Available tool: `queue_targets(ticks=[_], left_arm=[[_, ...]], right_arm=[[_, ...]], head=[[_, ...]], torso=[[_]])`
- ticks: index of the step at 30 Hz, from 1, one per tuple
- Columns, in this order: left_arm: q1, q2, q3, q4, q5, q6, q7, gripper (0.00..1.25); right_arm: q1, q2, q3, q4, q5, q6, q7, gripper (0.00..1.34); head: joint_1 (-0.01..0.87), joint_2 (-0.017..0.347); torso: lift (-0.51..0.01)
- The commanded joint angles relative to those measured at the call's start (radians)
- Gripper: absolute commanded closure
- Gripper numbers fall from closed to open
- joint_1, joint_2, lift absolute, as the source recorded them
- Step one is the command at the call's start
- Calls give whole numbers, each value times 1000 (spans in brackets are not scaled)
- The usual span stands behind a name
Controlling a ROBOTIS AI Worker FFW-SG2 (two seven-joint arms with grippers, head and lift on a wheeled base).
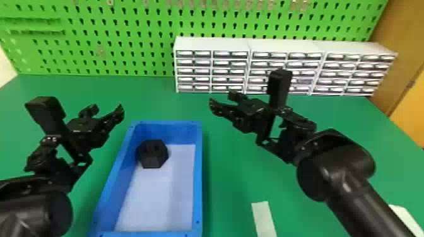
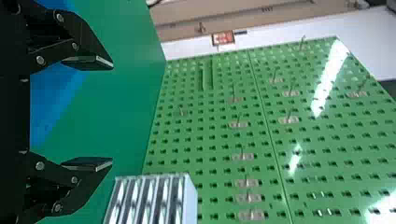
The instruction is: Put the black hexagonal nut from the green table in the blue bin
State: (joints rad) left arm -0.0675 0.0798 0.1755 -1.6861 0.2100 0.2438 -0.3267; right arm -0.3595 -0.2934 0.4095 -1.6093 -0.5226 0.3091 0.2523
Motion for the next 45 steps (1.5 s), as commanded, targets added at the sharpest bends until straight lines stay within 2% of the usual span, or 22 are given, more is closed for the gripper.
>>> queue_targets(ticks=[1, 14, 29, 36, 45], left_arm=[[0, 0, -1, 0, 0, 0, 0, 473], [0, 0, 4, 0, 8, 0, 0, 475], [0, 0, 13, 0, 22, 0, 0, 475], [0, -2, 21, 0, 29, 0, 0, 473], [3, -2, 29, 0, 74, 0, 29, 473]], right_arm=[[45, 19, -95, -20, 39, 15, 1, 527], [159, 89, -336, -86, 139, 53, 2, 525], [238, 145, -548, -138, 207, 61, 2, 525], [257, 152, -621, -146, 211, 61, 4, 524], [284, 157, -712, -130, 150, 88, 16, 519]], head=[[692, 9], [692, 9], [692, 9], [692, 9], [692, 9]], torso=[[-97], [-97], [-97], [-97], [-97]])
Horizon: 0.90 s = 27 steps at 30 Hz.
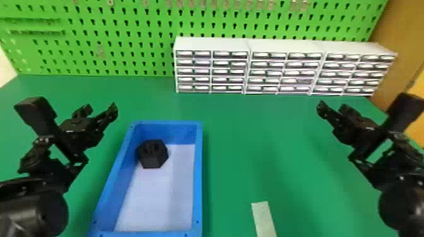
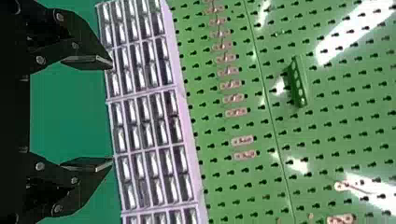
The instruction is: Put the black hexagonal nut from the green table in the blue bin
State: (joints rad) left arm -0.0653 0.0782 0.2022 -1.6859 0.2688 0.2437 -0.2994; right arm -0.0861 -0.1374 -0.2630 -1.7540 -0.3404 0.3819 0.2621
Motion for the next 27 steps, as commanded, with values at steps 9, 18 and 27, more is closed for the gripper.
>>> queue_targets(ticks=[9, 18, 27], left_arm=[[1, 0, 5, 0, 21, 0, 2, 475], [-2, 0, 5, 2, 30, 0, 3, 473], [-7, 0, 8, 2, 53, 0, 2, 475]], right_arm=[[25, 1, -108, 90, -141, 15, 43, 519], [8, -5, -137, 153, -212, 31, 109, 519], [5, -8, -148, 166, -207, 31, 123, 519]], head=[[692, 9], [692, 9], [692, 9]], torso=[[-97], [-97], [-97]])
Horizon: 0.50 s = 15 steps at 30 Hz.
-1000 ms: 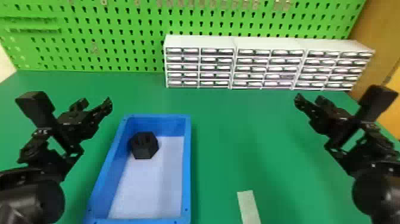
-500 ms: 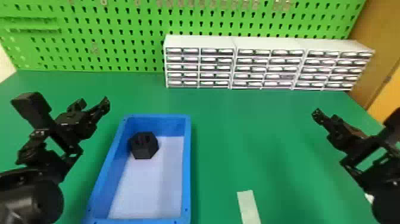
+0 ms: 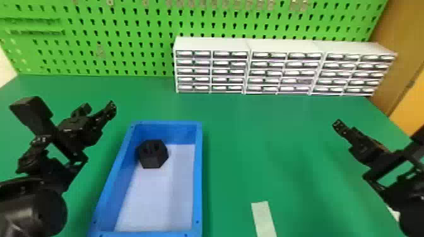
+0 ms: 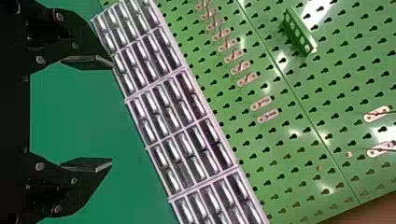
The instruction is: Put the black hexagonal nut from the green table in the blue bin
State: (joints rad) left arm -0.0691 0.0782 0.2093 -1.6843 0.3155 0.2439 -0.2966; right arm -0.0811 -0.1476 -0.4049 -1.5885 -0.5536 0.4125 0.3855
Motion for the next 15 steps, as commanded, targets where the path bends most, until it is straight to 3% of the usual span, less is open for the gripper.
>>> queue_targets(ticks=[1, 15], left_arm=[[-3, 0, 1, 1, 7, 0, 1, 475], [-18, 0, -14, 14, 59, 0, -1, 473]], right_arm=[[-2, 3, -8, 1, 9, 0, -1, 519], [-39, 28, 14, 78, 8, -31, 3, 519]], head=[[692, 9], [692, 9]], torso=[[-97], [-97]])
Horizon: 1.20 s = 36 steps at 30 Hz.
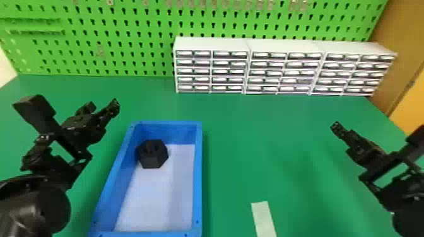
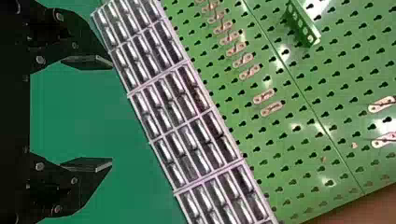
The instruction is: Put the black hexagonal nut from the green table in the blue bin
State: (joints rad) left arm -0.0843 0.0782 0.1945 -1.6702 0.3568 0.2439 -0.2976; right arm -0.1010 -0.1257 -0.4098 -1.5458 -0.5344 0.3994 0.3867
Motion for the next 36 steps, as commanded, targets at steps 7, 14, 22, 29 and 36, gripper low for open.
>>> queue_targets(ticks=[7, 14, 22, 29, 36], left_arm=[[-12, 0, -14, 0, 7, 9, 2, 472], [-17, 0, -32, 0, -7, 9, 9, 470], [-14, 2, -32, 0, -56, 9, 9, 469], [-12, 0, -26, -5, -130, 9, 9, 469], [-20, -9, -44, -5, -190, 2, 21, 475]], right_arm=[[-65, -2, 92, 113, -58, -44, 21, 519], [-94, -15, 148, 158, -62, -42, 51, 519], [-102, -22, 164, 162, -27, -40, 52, 519], [-112, -31, 187, 162, -9, -13, 52, 519], [-98, -54, 189, 142, -29, 1, 52, 519]], head=[[692, 9], [692, 9], [692, 9], [692, 9], [692, 9]], torso=[[-97], [-97], [-97], [-97], [-97]])
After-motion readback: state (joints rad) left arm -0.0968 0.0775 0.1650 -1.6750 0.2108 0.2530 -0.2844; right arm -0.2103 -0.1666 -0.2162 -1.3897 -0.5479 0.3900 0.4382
